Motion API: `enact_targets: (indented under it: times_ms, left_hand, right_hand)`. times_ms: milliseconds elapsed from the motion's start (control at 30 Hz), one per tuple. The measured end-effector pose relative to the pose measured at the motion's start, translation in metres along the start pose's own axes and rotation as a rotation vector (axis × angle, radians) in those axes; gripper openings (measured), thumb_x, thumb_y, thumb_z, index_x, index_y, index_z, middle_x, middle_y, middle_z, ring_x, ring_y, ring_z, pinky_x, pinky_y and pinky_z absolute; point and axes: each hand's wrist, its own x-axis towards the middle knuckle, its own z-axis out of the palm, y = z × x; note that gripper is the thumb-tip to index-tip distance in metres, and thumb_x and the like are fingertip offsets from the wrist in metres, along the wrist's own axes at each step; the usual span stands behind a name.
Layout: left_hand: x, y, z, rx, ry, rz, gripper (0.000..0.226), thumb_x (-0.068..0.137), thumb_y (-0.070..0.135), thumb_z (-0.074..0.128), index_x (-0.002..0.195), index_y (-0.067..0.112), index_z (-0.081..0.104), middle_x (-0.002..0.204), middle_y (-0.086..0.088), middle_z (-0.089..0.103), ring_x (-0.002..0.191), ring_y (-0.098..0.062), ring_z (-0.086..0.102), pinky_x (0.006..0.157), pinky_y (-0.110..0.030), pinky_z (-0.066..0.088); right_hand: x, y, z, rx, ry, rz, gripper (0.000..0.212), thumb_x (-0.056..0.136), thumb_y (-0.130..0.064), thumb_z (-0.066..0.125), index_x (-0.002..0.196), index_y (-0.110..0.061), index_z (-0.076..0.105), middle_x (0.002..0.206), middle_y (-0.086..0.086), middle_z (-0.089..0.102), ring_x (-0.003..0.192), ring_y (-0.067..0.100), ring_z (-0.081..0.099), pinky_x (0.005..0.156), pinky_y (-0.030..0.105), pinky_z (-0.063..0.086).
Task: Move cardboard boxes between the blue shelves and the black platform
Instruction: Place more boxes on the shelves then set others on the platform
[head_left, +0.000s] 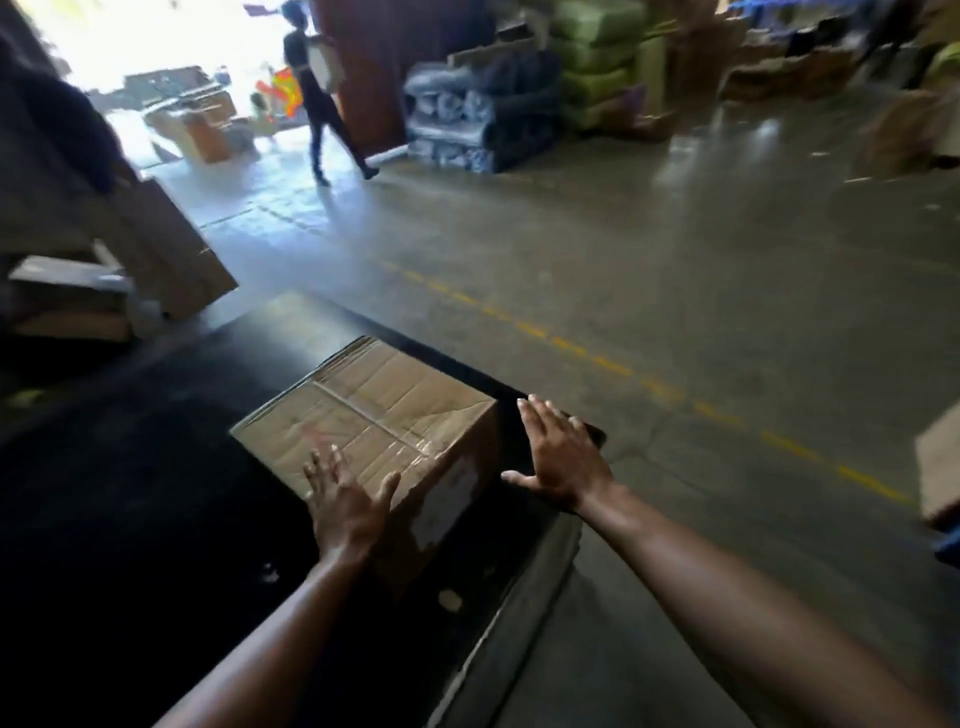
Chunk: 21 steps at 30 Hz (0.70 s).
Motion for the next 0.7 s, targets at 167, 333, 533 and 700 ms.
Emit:
enact_targets:
  times_ms: [167, 333, 533, 700]
  left_hand:
    - [-0.014, -0.012, 0.013, -0.217, 0.091, -0.244, 0.115, 0.083, 0.053, 0.069, 0.155, 0.004, -0.006, 0.163, -0.016, -0.014, 0.15, -0.028, -0.012, 0.121, -0.041, 0.003]
    - [-0.017, -0.009, 0.021, -0.36, 0.123, -0.381, 0.112, 0.084, 0.05, 0.069, 0.157, 0.009, -0.005, 0.165, -0.008, -0.006, 0.149, -0.023, 0.015, 0.109, -0.021, 0.015]
    - [0.009, -0.022, 0.019, -0.311, 0.146, -0.345, 0.116, 0.078, 0.059, 0.071, 0.158, 0.013, 0.001, 0.165, -0.007, 0.01, 0.146, -0.021, 0.027, 0.114, -0.023, 0.022]
    - [0.04, -0.04, 0.014, -0.26, 0.128, -0.307, 0.118, 0.072, 0.07, 0.067, 0.158, 0.014, 0.008, 0.163, -0.009, 0.019, 0.145, -0.023, 0.032, 0.117, -0.034, 0.03]
  right_hand:
    - [0.062, -0.019, 0.027, 0.079, -0.062, -0.112, 0.108, 0.08, -0.074, 0.051, 0.155, -0.008, 0.013, 0.162, 0.013, 0.017, 0.148, 0.028, 0.021, 0.114, 0.048, 0.026]
    - [0.127, -0.03, 0.048, 0.213, -0.13, -0.123, 0.106, 0.082, -0.076, 0.044, 0.154, -0.003, 0.016, 0.16, 0.015, 0.021, 0.148, 0.025, 0.021, 0.116, 0.043, 0.023]
    - [0.178, -0.03, 0.061, 0.329, -0.195, -0.117, 0.117, 0.067, -0.084, 0.056, 0.154, -0.013, 0.022, 0.151, 0.01, 0.04, 0.131, 0.031, 0.048, 0.104, 0.04, 0.042]
    - [0.198, -0.028, 0.068, 0.48, -0.259, -0.111, 0.119, 0.066, -0.076, 0.067, 0.155, -0.015, 0.017, 0.152, 0.011, 0.039, 0.133, 0.028, 0.046, 0.108, 0.039, 0.039]
